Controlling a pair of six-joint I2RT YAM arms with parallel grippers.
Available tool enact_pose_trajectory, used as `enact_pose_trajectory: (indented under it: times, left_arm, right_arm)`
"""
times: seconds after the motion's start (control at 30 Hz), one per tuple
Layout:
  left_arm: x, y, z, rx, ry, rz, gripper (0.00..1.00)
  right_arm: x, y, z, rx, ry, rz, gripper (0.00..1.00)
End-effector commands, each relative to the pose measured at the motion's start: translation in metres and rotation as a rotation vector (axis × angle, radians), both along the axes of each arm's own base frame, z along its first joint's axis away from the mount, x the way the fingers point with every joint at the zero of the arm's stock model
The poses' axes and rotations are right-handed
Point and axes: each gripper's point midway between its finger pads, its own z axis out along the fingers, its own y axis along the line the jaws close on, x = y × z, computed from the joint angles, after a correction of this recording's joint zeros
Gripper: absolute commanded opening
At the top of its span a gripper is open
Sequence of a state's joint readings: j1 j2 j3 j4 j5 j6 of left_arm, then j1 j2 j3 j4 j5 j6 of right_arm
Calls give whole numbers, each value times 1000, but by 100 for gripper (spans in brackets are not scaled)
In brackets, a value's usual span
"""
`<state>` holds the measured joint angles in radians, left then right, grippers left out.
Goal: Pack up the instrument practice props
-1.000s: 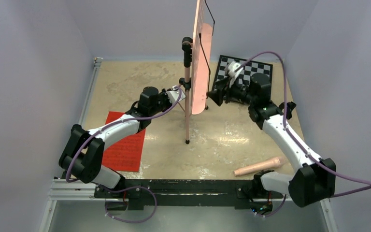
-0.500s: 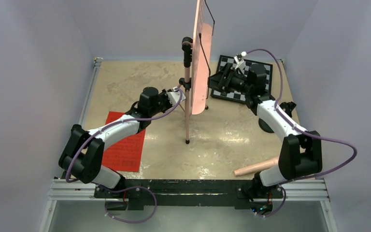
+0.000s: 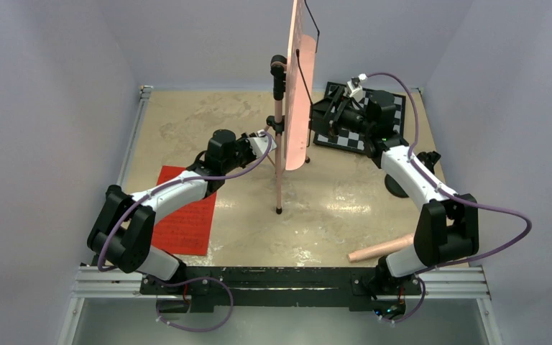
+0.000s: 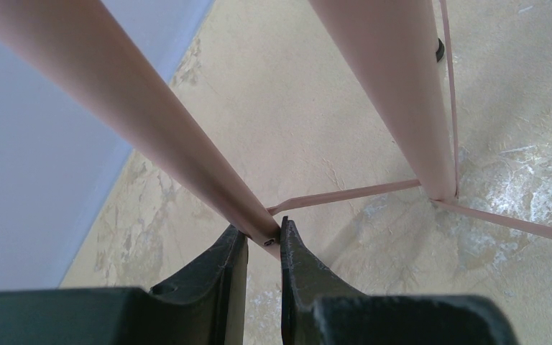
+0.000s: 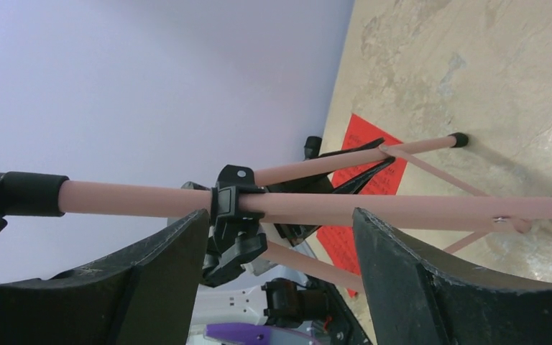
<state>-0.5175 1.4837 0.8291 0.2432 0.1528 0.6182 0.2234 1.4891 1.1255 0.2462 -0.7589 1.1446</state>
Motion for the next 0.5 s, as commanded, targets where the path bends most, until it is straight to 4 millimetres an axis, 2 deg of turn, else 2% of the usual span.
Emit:
enact_pose_trajectory:
  times: [0.0, 0.13, 0.47]
  left_arm:
    - [-84, 49, -132, 327, 442, -48, 0]
    - [-83, 50, -132, 326, 440, -40, 0]
    - [-86, 50, -132, 325, 451, -40, 0]
  right_arm:
    - [-14, 16, 29, 54, -30, 56, 76]
    - [-19, 29, 29, 70, -10, 87, 68]
    - [-31, 45, 33, 81, -33, 148, 52]
